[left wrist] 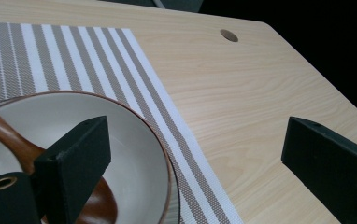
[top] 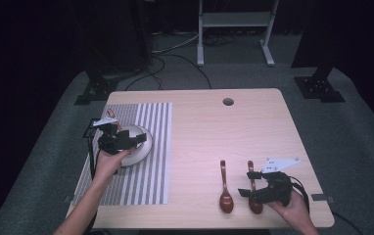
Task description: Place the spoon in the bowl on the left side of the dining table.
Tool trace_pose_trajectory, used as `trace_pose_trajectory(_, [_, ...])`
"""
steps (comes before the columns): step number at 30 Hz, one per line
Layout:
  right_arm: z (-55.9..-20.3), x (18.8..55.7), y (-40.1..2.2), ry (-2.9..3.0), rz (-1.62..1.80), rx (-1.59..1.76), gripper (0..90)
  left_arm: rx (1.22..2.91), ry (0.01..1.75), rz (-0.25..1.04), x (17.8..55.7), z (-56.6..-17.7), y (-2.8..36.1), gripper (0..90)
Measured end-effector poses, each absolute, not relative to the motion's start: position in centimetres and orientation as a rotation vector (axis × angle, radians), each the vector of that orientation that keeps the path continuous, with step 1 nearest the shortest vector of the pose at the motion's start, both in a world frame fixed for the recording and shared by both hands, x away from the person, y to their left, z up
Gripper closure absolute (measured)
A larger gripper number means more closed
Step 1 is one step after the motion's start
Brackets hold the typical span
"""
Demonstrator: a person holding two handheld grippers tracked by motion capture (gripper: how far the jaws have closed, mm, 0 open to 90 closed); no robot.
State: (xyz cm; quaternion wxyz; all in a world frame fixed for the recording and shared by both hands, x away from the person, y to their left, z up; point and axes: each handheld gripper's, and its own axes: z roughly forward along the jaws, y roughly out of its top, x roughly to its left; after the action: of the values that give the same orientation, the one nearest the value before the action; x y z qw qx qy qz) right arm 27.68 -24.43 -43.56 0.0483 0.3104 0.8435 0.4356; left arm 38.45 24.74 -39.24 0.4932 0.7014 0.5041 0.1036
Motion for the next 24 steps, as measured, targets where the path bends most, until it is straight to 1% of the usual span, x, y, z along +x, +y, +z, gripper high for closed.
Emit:
trace_pose_trajectory(11, [-43.7,27.4,-25.2,2.563,1.334,0.975,24.5,1.755,1.166,0.234,37.8,-39.7,22.6,7.1])
trace_pose_trajectory(24, [-43.4,27.2,-25.7,2.557,1.328,0.982,24.5,1.778,1.108,0.184,37.1,-40.0,20.1,7.1])
